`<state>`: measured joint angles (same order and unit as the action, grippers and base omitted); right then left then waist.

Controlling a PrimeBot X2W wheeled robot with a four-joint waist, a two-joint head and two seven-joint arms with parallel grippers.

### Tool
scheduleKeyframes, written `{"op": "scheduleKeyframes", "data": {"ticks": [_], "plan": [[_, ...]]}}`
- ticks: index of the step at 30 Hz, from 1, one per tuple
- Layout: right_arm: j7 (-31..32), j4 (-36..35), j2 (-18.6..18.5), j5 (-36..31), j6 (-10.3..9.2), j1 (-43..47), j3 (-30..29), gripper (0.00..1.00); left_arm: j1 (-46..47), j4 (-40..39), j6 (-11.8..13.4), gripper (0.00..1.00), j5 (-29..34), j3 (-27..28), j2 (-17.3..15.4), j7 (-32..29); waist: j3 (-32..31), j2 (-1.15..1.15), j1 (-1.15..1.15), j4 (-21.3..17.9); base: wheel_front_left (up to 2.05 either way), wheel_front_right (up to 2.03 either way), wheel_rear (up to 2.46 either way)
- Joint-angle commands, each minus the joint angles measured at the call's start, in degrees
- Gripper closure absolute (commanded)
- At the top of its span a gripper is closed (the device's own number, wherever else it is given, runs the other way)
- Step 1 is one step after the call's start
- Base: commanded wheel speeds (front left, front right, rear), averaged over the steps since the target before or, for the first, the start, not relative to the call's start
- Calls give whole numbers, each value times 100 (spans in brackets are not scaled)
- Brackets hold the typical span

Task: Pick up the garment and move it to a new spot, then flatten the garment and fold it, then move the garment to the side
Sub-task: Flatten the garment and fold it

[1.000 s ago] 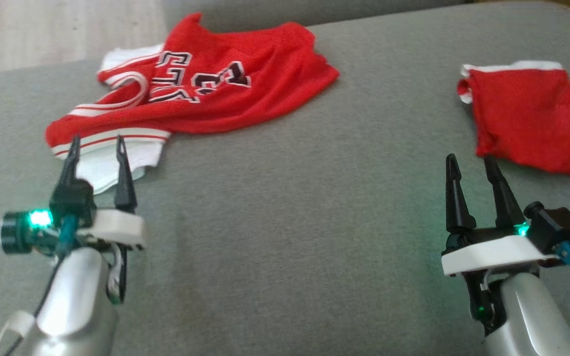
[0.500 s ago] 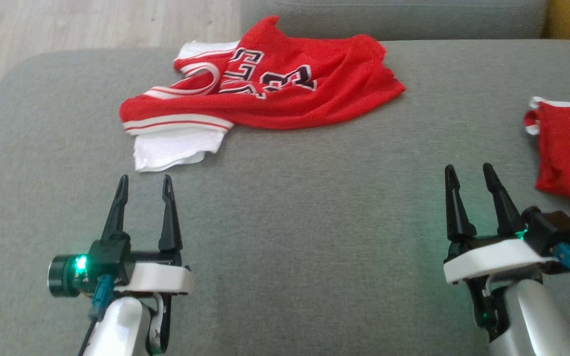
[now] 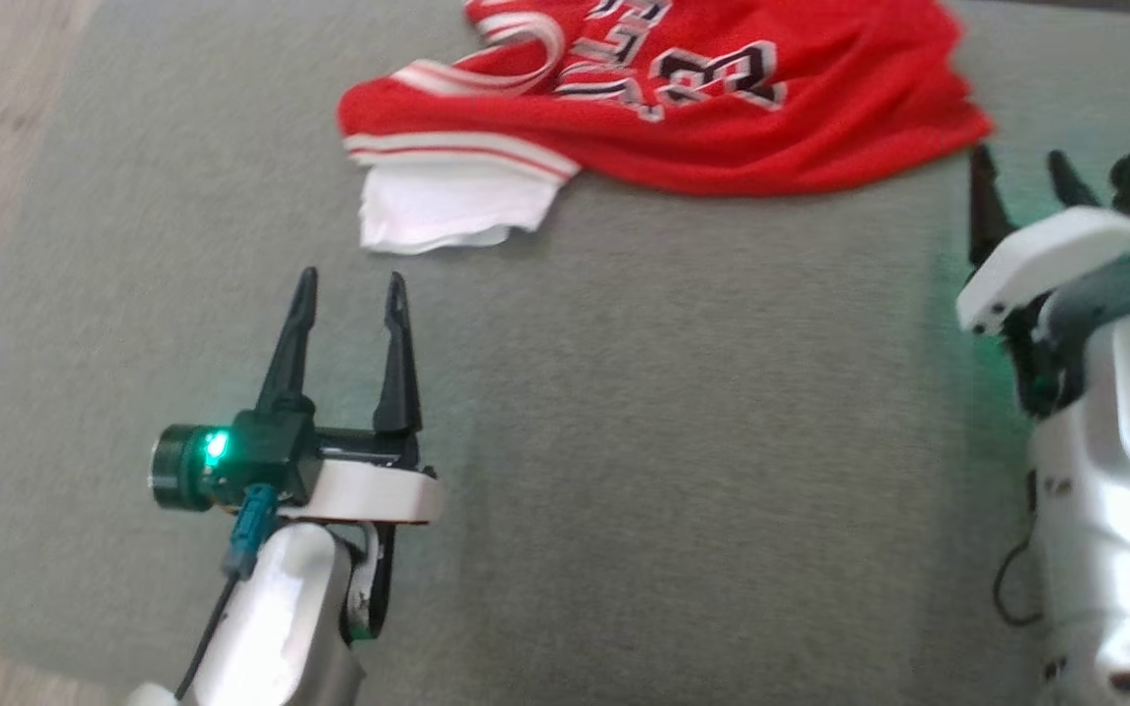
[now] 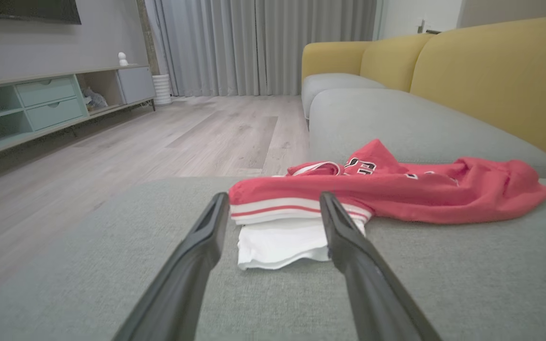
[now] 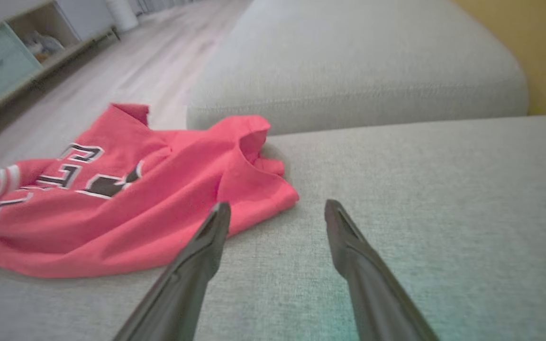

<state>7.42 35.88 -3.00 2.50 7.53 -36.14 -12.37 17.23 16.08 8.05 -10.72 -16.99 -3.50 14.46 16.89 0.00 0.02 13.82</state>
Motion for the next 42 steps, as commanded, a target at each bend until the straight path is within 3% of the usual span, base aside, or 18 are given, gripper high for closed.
{"op": "scheduleKeyframes", "data": {"ticks": [1, 12, 13, 14, 15, 27, 33, 42], "plan": [[42, 24, 12, -279, -4, -286, -69, 0, 161, -141, -19, 0, -67, 116, -37, 53, 292, 0, -2, 328, 0, 0, 0], [-50, 1406, -28, -1397, -4, -1272, -1310, 0, 367, -134, 9, 0, -142, -76, 45, 53, 476, 0, -2, 667, 0, 0, 0], [-84, 1500, -33, -1462, -4, -1320, -1359, 5, 382, -139, 15, 0, -144, -82, 47, 53, 484, 0, -2, 674, 0, 0, 0], [-130, 1586, -35, -1516, -4, -1366, -1397, 56, 396, -142, 22, 0, -142, -88, 49, 53, 489, 0, -2, 675, 0, 0, 0], [-203, 1663, -35, -1558, -4, -1410, -1419, 100, 407, -144, 30, 0, -140, -91, 50, 53, 490, 0, -2, 670, 0, 0, 0], [-1507, 2242, 6, -1658, -4, -1190, -1100, 100, 174, -75, 31, 0, -76, 104, 9, 53, -177, 0, -2, 3, 0, 0, 0], [-2037, 2683, 11, -747, -4, -858, -84, 100, -53, -80, 3, 0, -44, 204, -60, 53, -714, 0, -2, -552, 0, 0, 0], [-2027, 1947, 12, 151, -4, 174, 823, 100, -428, -92, -23, 0, -41, 268, -154, 53, -1339, 0, -2, -1075, 0, 0, 0]]}}
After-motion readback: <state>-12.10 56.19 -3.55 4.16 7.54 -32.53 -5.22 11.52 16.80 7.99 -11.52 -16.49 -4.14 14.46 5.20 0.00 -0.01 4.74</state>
